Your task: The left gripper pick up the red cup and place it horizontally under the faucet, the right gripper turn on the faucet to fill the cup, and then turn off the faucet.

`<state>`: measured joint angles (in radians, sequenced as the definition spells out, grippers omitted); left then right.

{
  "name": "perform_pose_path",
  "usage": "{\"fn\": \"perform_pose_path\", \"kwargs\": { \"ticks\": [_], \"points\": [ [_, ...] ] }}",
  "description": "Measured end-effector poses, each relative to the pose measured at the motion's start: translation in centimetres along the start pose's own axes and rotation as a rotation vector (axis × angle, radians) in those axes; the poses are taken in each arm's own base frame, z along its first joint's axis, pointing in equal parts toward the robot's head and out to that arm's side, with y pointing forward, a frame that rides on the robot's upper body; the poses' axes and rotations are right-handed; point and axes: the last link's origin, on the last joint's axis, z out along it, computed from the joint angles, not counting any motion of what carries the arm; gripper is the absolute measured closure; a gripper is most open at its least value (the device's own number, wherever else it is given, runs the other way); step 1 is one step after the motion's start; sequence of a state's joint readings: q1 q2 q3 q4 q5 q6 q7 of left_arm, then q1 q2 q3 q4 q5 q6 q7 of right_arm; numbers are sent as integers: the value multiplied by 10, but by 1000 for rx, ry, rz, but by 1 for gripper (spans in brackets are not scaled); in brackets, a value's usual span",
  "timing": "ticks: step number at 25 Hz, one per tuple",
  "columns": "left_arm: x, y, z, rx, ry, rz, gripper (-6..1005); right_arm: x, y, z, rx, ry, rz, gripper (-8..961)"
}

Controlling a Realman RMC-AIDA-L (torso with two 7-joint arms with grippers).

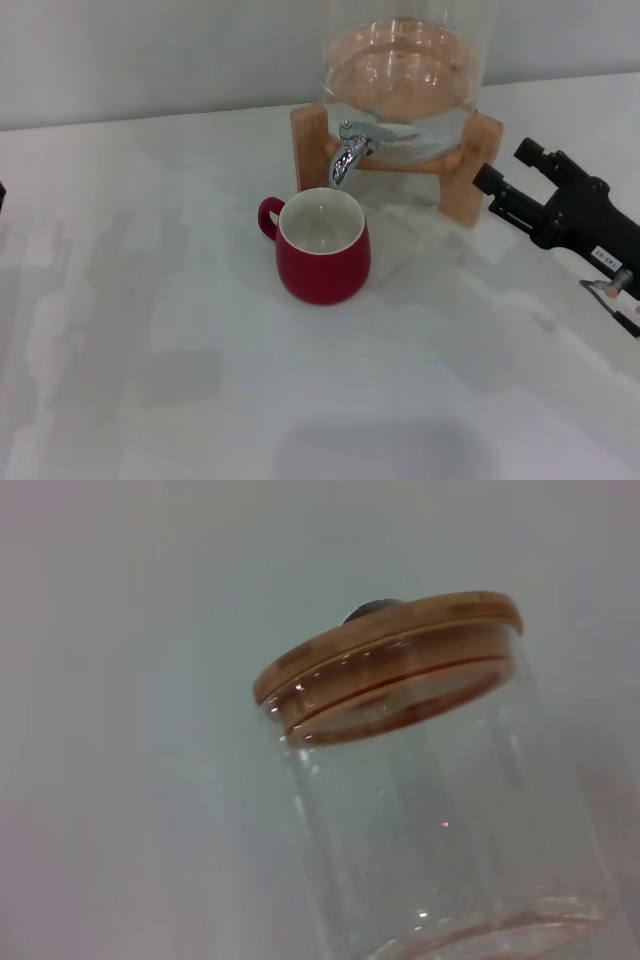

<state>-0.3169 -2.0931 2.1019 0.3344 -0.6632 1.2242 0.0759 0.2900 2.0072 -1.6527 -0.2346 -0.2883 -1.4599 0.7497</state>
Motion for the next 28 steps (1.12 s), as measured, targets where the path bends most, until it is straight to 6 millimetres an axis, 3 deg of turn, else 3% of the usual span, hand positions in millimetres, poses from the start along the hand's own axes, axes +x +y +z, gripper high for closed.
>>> {"fn": "perform_pose_path", "kwargs": {
  "ticks": [7,16,28],
  "points": [
    [-1,0,0,-4,-6,6,326,4,9,6,-59,26,17,102],
    [-3,2,-2,-18,-15,12,327,5,21,30,-148,51,31,102],
    [-4,3,-2,-33,-22,13,327,1,25,48,-189,53,38,101]
  ]
}}
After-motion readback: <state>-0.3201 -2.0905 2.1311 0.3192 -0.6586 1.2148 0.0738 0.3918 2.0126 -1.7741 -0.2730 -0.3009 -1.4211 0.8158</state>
